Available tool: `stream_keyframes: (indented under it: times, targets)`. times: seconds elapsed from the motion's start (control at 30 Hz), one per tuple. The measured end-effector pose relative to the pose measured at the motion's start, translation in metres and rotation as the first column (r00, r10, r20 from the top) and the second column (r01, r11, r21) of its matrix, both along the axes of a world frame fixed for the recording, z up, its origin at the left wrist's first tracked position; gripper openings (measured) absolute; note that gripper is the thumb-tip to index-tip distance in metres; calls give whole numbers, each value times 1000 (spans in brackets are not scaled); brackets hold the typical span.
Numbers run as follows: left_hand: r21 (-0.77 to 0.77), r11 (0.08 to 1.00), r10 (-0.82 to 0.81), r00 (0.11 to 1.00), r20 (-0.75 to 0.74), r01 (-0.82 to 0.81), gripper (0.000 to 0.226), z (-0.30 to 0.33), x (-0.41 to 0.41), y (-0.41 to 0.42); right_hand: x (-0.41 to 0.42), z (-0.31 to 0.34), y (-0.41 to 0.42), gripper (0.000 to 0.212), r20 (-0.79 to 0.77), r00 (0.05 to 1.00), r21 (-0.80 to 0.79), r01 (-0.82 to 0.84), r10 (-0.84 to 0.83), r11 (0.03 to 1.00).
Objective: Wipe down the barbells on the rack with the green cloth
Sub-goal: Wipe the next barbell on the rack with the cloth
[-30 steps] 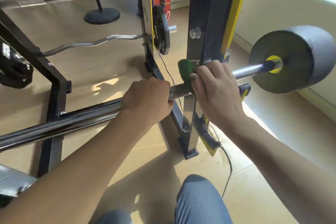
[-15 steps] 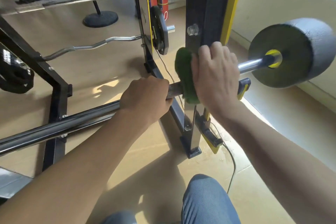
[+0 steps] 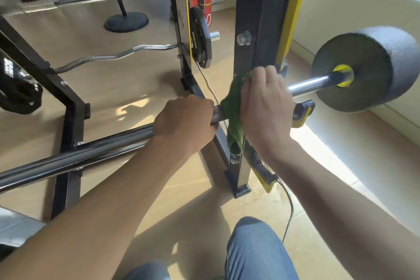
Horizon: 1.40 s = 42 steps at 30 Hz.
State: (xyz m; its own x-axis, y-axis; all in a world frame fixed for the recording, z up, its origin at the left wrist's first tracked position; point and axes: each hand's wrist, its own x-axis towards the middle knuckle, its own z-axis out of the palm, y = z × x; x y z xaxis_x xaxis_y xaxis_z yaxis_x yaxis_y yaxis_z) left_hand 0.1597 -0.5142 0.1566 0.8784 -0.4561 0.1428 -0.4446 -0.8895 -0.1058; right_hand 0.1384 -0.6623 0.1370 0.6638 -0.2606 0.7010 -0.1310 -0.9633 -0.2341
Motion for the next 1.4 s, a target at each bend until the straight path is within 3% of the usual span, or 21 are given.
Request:
stream_keyframes:
  times: [0.1,0.23,0.57,0.7,0.83,0.97,1.1,1.23,1.3,1.4]
  targets:
    - [6,1000,-16,1000,4,16,31,1,-1,-1,-7,-5,7,27,-53,992,45,-116,118,992]
    - [-10,1000,3,1000,-21,-4,31,2,-1,-1,-26,-4,-13,36,-142,932,-124,-352,334,928]
    - [-38,999,-5,1000,-15,5,25,2,-1,1,-21,9,-33,39,-407,830,-401,-537,381,742]
    - [-53,999,-10,1000,6,11,24,-1,0,2,-8,29,-46,25,-463,866,-498,-431,190,752]
    - [-29,999,-14,1000,22,15,29,-2,0,1,-11,37,-55,22,-417,908,-525,-277,41,805]
    - [-26,1000,7,1000,3,-7,29,0,-2,-1,-3,23,-26,12,-311,939,-318,-249,147,915]
    - [-4,999,33,999,12,-33,27,0,-3,-2,-5,18,-8,18,-292,934,-248,-281,205,927]
    - [-13,996,86,996,-23,-86,18,1,-3,-3,-4,15,3,17,-295,907,-297,-385,299,874]
    - [-12,999,51,999,-14,-51,19,0,-2,-1,0,19,-9,19,-284,923,-396,-359,258,845]
    - [-56,998,39,999,-19,-40,21,0,-1,2,0,24,-24,22,-267,948,-412,-274,172,869]
